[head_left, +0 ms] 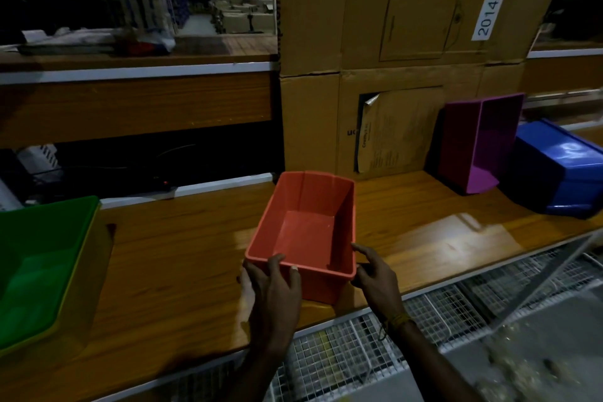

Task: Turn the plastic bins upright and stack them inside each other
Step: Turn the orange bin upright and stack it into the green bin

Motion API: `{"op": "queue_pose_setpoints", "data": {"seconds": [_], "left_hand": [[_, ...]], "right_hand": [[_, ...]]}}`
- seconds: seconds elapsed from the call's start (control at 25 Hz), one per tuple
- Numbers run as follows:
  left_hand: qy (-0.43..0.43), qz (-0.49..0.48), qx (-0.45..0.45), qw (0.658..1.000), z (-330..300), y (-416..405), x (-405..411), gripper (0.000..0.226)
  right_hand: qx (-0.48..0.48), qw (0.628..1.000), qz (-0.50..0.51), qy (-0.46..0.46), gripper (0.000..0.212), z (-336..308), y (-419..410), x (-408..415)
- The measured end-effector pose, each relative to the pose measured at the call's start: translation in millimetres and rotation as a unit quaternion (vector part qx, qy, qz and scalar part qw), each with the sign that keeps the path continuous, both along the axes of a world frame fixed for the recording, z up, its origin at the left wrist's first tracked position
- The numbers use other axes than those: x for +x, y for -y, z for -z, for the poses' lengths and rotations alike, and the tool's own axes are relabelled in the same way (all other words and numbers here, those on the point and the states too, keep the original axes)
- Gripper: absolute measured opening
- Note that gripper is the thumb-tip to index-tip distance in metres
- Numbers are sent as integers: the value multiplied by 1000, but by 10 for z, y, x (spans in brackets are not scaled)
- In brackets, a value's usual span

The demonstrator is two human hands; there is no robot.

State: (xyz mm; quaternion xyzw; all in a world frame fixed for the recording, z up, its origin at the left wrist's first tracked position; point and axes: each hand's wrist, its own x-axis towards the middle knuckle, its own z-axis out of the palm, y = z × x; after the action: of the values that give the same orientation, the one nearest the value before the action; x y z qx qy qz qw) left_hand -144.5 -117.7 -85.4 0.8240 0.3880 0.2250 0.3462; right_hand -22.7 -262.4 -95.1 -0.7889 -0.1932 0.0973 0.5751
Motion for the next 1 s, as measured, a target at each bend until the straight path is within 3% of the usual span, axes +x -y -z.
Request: {"op": "queue_pose_setpoints", "data": {"seconds": [0.12,0.28,0.44,0.6,0.72,1.0], "left_hand": [[-84,-18,57,995,19,87,-10,51],[-57,71,165,982,-16,192,22,34],[-36,90,175,980,-28,144,-17,31],[-69,71,203,974,-43,44,-82,28],[-55,76,199,976,-78,-24,-158,20],[-18,21,185,982,-45,-362,-407,26]], "right_hand": [[14,1000,-21,-8,35,-8,-45,-17],[-31,996,-55,57,36,21,-153,-19],[-122,979,-45,160,34,14,-232,47],[-204,959,-58,186,32,3,-340,65],[-237,944,-68,222,30,-39,-466,42],[-293,898,-70,322,27,-135,-752,-9]]}}
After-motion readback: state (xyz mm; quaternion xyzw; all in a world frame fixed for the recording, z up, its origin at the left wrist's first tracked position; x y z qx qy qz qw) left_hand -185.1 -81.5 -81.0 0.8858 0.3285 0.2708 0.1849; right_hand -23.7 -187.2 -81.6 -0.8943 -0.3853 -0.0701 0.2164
